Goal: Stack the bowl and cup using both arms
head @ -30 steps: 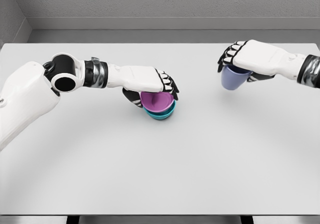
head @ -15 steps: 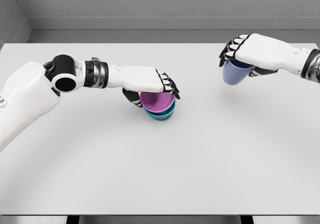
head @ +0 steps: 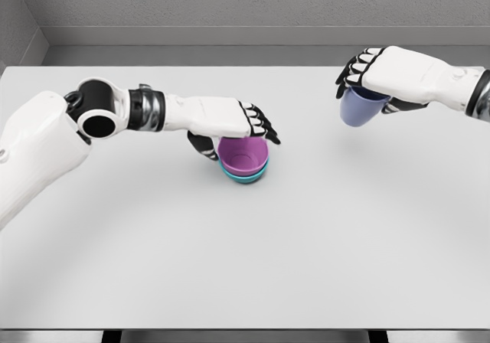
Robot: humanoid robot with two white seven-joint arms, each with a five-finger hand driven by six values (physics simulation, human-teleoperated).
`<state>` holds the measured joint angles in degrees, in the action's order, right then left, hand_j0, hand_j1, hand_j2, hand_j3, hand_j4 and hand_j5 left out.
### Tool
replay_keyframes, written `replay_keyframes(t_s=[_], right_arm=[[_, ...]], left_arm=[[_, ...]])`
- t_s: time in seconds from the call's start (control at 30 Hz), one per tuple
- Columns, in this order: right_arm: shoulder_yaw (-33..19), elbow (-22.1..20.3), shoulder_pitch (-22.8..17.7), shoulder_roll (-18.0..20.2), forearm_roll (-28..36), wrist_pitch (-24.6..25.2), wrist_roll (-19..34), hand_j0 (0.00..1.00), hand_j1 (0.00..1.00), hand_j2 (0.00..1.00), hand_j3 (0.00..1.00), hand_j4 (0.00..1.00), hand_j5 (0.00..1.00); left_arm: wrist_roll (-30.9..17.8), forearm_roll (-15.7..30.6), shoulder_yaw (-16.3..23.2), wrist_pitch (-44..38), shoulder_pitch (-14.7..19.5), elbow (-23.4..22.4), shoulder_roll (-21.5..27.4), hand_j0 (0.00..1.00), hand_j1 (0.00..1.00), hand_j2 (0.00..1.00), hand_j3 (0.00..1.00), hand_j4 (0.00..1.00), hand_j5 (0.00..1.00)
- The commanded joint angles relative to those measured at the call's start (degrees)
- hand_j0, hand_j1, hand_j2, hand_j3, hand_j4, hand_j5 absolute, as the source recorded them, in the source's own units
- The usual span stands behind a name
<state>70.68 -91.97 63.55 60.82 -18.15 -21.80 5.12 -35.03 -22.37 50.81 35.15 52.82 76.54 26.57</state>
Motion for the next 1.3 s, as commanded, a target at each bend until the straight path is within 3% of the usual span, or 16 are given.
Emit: replay_keyframes(t_s=[0.0,0.1,0.2,0.3,0.33,0.4,0.47,0.53,0.6,0.67,0.77,0.83,0.97,1.07,1.27], right_arm=[[-0.1,-0.14,0.0,0.09,0.31,0.0,-0.02,0.62,0.62,0.62,0.62,0.62,0.62],[-0.1,-0.14,0.09,0.0,0.31,0.09,-0.02,0.62,0.62,0.62,0.62,0.62,0.62],[-0.1,-0.14,0.09,-0.53,0.31,0.0,-0.11,0.62,0.62,0.62,0.62,0.62,0.62],[-0.1,-0.14,0.09,-1.41,0.31,0.0,-0.2,0.62,0.62,0.62,0.62,0.62,0.62],[-0.1,-0.14,0.09,-1.93,0.31,0.0,-0.11,0.62,0.62,0.62,0.62,0.62,0.62],[-0.1,-0.14,0.09,-2.64,0.31,0.0,-0.2,0.62,0.62,0.62,0.62,0.62,0.62],[-0.1,-0.14,0.09,-3.43,0.31,-0.17,-0.2,0.62,0.62,0.62,0.62,0.62,0.62],[-0.1,-0.14,0.26,-3.69,0.31,-0.17,-0.2,0.62,0.62,0.62,0.62,0.62,0.62],[-0.1,-0.14,0.53,-3.87,0.31,-0.87,-0.29,0.62,0.62,0.62,0.62,0.62,0.62],[-0.1,-0.4,0.88,-3.87,0.31,-0.87,-0.29,0.62,0.62,0.62,0.62,0.62,0.62],[-0.1,-0.93,1.14,-4.31,0.31,-0.87,-0.37,0.62,0.62,0.62,0.62,0.62,0.62],[-0.1,-0.93,1.23,-4.57,0.31,-0.87,-0.29,0.62,0.62,0.62,0.62,0.62,0.62],[-0.1,-1.02,1.14,-5.19,0.31,-0.96,-0.2,0.62,0.62,0.62,0.62,0.62,0.62],[-0.1,-1.72,1.23,-5.27,0.31,-1.31,-0.28,0.63,0.63,0.63,0.63,0.63,0.63],[-0.1,-2.6,1.23,-5.45,0.31,-1.4,-0.37,0.63,0.63,0.63,0.63,0.63,0.63]], left_arm=[[0.03,0.75,-1.33,-0.15,0.09,0.37,0.24,1.0,1.0,1.0,1.0,1.0,1.0],[0.03,1.1,-3.44,-0.15,0.0,4.23,3.66,1.0,1.0,1.0,1.0,1.0,1.0],[0.03,5.67,-5.19,-0.15,0.0,7.22,8.49,1.0,1.0,1.0,1.0,1.0,1.0],[0.03,18.32,-9.15,-0.15,-0.97,9.24,17.19,1.0,1.0,1.0,1.0,1.0,1.0],[0.03,23.07,-13.19,-0.15,-2.81,9.59,19.22,1.0,1.0,1.0,1.0,1.0,1.0],[0.03,25.01,-21.62,-0.15,-8.78,10.12,21.15,1.0,1.0,1.0,1.0,1.0,1.0],[0.03,25.1,-23.48,-0.15,-12.48,9.95,24.4,1.0,1.0,1.0,1.0,1.0,1.0],[0.03,25.27,-26.37,-0.15,-15.81,8.54,24.41,1.0,1.0,1.0,1.0,1.0,1.0],[0.03,24.66,-34.01,-0.15,-21.61,8.45,23.44,1.0,1.0,1.0,1.0,1.0,1.0],[0.49,21.15,-39.21,-0.15,-24.52,7.14,18.26,1.0,1.0,1.0,1.0,1.0,1.0],[0.75,20.17,-47.12,-0.15,-28.48,2.48,11.67,1.0,1.0,1.0,1.0,1.0,1.0],[0.75,20.09,-47.91,-0.15,-28.56,-0.6,8.15,1.0,1.0,1.0,1.0,1.0,1.0],[0.58,20.09,-48.88,-0.15,-31.37,-1.21,2.08,1.0,1.0,1.0,1.0,1.0,1.0],[0.58,20.17,-49.05,-0.15,-32.96,-2.71,1.29,1.0,1.0,1.0,1.0,1.0,1.0],[0.4,20.17,-53.62,-0.15,-34.8,-2.71,-0.38,1.0,1.0,1.0,1.0,1.0,1.0]])
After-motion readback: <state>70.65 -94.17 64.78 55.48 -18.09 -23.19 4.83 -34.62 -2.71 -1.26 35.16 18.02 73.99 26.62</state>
